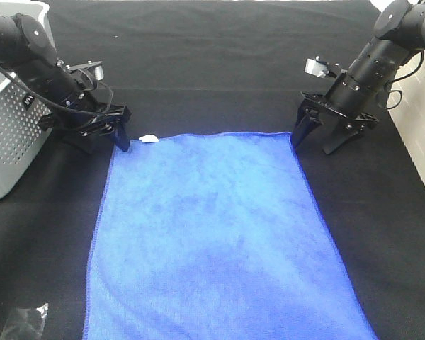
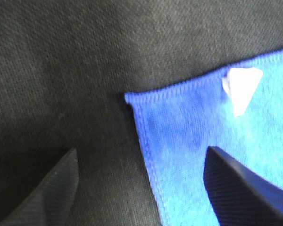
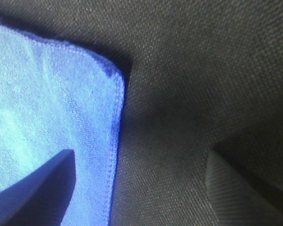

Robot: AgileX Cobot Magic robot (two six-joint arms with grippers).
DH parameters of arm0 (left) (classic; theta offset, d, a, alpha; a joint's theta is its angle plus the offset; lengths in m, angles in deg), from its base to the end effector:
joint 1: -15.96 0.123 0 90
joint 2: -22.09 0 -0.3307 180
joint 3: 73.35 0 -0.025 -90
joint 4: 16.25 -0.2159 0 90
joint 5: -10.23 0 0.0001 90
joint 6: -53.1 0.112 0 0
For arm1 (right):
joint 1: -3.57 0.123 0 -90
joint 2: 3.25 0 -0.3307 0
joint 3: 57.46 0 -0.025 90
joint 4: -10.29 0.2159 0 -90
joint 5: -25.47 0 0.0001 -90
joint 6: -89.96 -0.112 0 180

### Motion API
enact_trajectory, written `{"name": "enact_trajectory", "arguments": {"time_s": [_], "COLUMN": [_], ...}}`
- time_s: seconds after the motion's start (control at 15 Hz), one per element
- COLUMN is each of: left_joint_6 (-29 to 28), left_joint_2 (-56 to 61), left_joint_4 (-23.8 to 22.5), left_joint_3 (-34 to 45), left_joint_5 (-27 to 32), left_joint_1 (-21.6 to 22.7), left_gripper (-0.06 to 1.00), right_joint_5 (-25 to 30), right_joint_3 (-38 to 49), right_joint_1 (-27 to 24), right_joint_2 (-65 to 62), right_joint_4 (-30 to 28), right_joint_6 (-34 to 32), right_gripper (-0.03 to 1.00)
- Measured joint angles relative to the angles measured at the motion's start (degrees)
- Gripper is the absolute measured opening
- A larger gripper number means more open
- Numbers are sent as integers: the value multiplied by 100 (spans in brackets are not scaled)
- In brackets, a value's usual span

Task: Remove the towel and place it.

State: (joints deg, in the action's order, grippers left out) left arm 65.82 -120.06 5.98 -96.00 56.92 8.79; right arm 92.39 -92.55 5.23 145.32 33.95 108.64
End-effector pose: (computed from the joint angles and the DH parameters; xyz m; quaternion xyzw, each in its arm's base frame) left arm 0.4833 -0.0919 0.1379 0.0555 0.9792 -0.1493 0.1253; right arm 0.4913 0.0556 0.1283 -0.0931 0.9777 0.1867 0.0245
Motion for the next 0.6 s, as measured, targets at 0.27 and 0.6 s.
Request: {"name": "enact_trajectory", "arguments": {"time_s": [0.27,0.6], "left_joint_6": [0,361], "left_joint_2": [-80,-120], "left_joint_4": [23,630], "left_joint_3": [-46,-74], "left_joint_5": [23,-11], "left_joint_1": [0,-6], "left_gripper": [70,70], "right_joint_5": [23,-143], "right_joint_3": [-46,-63], "right_joint_1": [0,115], "right_joint_2": [57,86], "right_joint_4": [17,40], "right_joint_6": [0,34], "right_gripper": [73,73]}}
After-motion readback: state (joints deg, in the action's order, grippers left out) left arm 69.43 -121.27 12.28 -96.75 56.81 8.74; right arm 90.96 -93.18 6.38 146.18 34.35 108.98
